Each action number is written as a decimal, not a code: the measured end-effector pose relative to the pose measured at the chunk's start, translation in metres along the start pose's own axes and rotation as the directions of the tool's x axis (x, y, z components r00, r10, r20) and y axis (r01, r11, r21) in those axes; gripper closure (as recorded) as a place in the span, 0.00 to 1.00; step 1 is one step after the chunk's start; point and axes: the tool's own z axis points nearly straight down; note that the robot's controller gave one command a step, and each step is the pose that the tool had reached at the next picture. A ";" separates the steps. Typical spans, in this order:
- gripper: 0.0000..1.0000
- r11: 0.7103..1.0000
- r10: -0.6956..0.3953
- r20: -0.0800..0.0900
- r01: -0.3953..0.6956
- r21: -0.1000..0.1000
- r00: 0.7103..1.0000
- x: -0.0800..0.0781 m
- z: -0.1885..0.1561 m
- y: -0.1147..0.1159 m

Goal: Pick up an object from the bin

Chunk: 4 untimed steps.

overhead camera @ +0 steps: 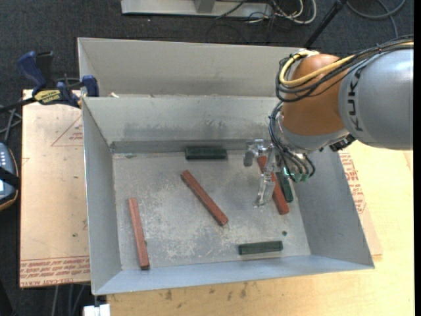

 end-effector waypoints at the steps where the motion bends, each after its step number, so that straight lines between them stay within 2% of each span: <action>1: 0.00 1.000 0.000 0.007 0.000 0.000 1.000 -0.002 -0.004 0.000; 2: 0.00 0.999 -0.047 0.007 0.047 -0.001 0.999 0.034 -0.008 -0.049; 3: 1.00 0.986 -0.167 0.008 0.167 0.001 0.986 0.022 0.050 -0.063; 4: 0.00 0.986 -0.167 0.008 0.167 0.001 0.986 0.022 0.050 -0.063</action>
Offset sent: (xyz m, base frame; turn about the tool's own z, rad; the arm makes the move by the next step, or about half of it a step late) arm -0.0656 -0.0968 0.0110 -0.0728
